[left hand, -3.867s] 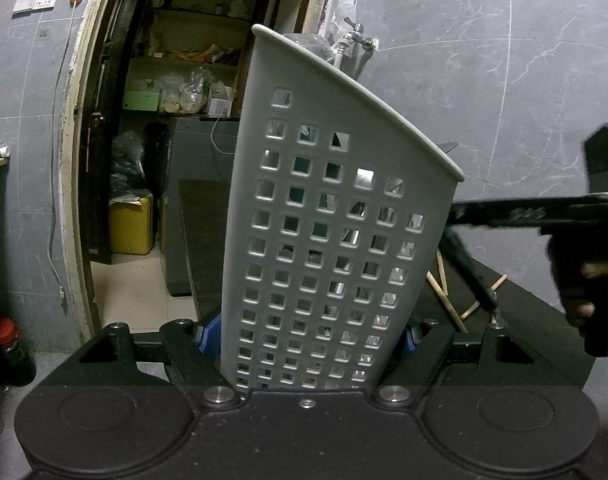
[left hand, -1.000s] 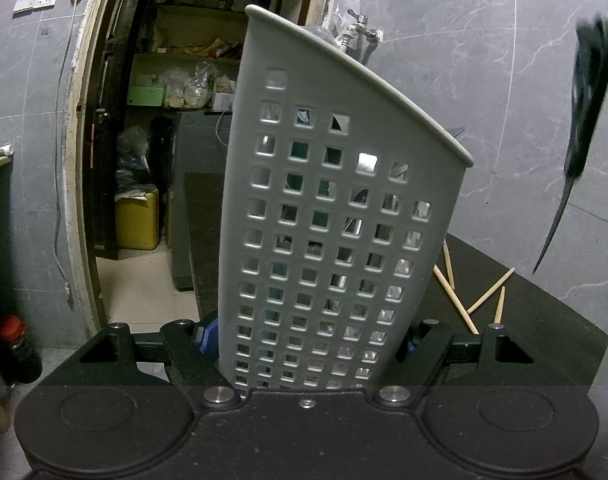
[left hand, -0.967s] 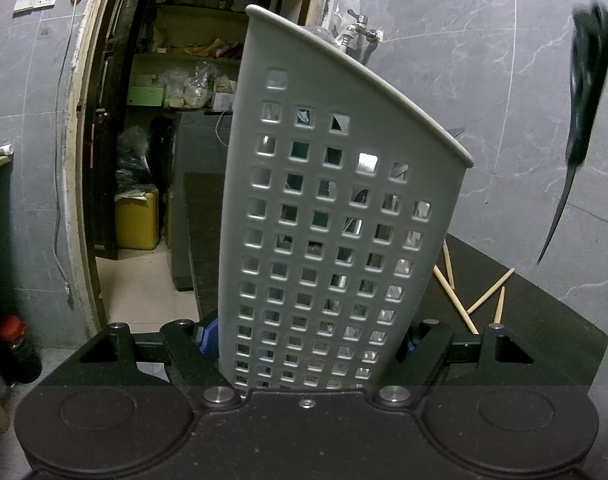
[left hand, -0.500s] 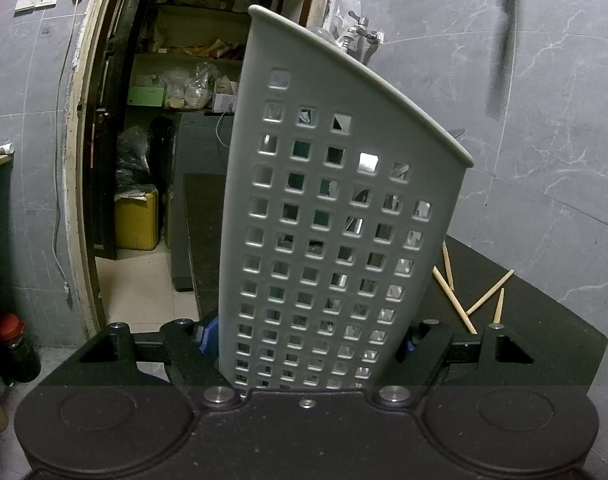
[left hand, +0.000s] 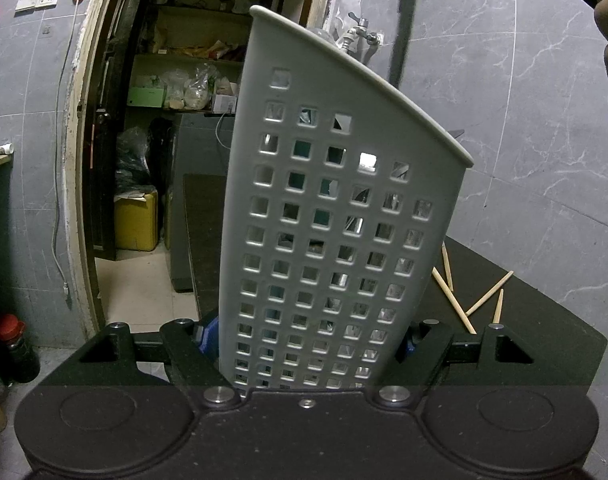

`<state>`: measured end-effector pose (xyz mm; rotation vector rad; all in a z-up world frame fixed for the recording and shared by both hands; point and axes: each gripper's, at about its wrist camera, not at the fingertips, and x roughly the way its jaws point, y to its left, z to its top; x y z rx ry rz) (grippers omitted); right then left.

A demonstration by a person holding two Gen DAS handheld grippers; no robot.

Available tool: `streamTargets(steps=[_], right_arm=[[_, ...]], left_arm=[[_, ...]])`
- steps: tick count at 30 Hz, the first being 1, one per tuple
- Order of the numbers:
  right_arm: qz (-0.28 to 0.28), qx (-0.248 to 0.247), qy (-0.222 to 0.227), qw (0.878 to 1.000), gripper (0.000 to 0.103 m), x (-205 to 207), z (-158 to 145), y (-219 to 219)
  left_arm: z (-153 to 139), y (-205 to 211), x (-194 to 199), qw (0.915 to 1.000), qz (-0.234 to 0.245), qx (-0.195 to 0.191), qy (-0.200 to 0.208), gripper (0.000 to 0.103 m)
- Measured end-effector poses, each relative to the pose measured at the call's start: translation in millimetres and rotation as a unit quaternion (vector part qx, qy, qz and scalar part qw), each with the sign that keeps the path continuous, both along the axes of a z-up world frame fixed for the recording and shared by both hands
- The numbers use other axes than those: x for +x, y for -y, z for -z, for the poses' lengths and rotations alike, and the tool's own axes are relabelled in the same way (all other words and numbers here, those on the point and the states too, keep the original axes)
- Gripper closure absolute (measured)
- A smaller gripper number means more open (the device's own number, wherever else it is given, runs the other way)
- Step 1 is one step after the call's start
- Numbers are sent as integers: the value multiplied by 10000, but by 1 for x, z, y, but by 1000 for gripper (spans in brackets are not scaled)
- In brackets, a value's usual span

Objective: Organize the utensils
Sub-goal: 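Raise the scissors with the right tool high above the basket rim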

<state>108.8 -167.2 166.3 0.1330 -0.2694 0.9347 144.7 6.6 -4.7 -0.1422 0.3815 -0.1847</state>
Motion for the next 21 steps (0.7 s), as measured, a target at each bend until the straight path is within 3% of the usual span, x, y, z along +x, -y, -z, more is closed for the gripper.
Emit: streamTargets(steps=[11,21], right_arm=[[108,-105,40,9999,68,-1,2,-4],[126,-307,-202,9992,68,6,12,-7]], left_arm=[[0,0,0,10000,1,-3,2,24],[1,0,0,10000,2,-4,5,24]])
